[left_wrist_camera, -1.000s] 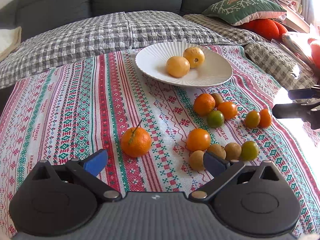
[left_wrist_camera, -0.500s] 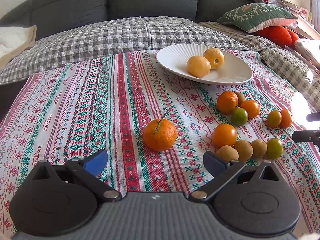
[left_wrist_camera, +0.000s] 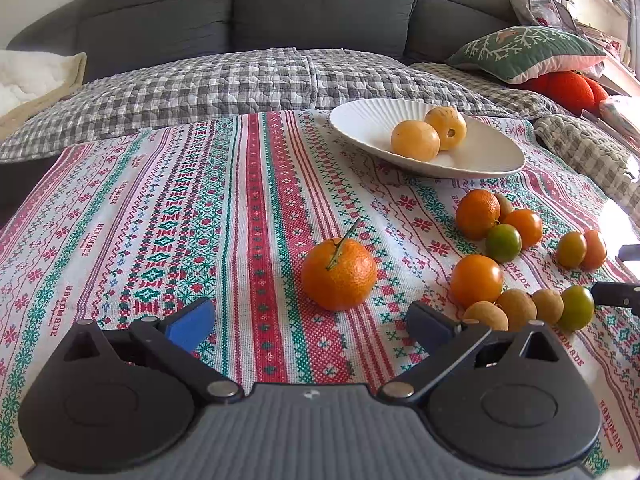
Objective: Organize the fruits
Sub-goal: 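Withdraw both tools from the plate toward the remaining fruits, then grasp the stemmed tangerine with the left tool while the right tool grasps an orange tomato, then carry the tangerine and the orange tomato over the white plate, then open the left tool to drop the tangerine while the right tool releases the tomato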
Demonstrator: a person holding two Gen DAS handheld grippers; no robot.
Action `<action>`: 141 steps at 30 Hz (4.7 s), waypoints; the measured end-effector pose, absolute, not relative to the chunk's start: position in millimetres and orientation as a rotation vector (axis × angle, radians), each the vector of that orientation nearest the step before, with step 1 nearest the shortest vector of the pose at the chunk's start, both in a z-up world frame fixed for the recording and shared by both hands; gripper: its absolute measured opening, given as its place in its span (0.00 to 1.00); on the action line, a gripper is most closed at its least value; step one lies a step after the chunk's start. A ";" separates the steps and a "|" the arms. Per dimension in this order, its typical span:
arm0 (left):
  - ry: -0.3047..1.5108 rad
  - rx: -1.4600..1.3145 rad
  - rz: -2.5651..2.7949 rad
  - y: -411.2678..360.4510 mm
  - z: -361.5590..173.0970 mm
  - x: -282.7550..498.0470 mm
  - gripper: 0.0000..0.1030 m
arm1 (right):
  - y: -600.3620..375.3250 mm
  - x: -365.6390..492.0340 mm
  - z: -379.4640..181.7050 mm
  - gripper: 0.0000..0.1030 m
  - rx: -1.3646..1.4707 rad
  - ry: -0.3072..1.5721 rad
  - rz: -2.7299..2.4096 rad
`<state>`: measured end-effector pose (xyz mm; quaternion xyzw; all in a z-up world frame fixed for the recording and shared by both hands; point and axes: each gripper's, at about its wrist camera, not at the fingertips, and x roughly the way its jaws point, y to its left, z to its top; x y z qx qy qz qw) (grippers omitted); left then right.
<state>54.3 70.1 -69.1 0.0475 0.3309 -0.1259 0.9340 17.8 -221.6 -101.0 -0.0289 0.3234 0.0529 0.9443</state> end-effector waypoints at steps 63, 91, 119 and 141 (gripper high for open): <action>0.696 0.109 -0.370 28.9 -24.9 62.5 0.16 | -199.1 29.5 -66.9 0.30 -0.093 0.614 0.276; 0.630 0.084 -0.465 -29.0 -0.2 98.1 0.15 | -208.7 79.9 -21.0 0.30 -0.035 0.579 0.311; 0.732 0.120 -0.505 -55.3 -34.1 172.9 0.16 | -224.2 160.4 -40.5 0.30 0.103 0.708 0.280; 0.728 0.142 -0.505 -56.7 -34.0 173.4 0.34 | -224.5 164.0 -39.8 0.42 0.153 0.723 0.316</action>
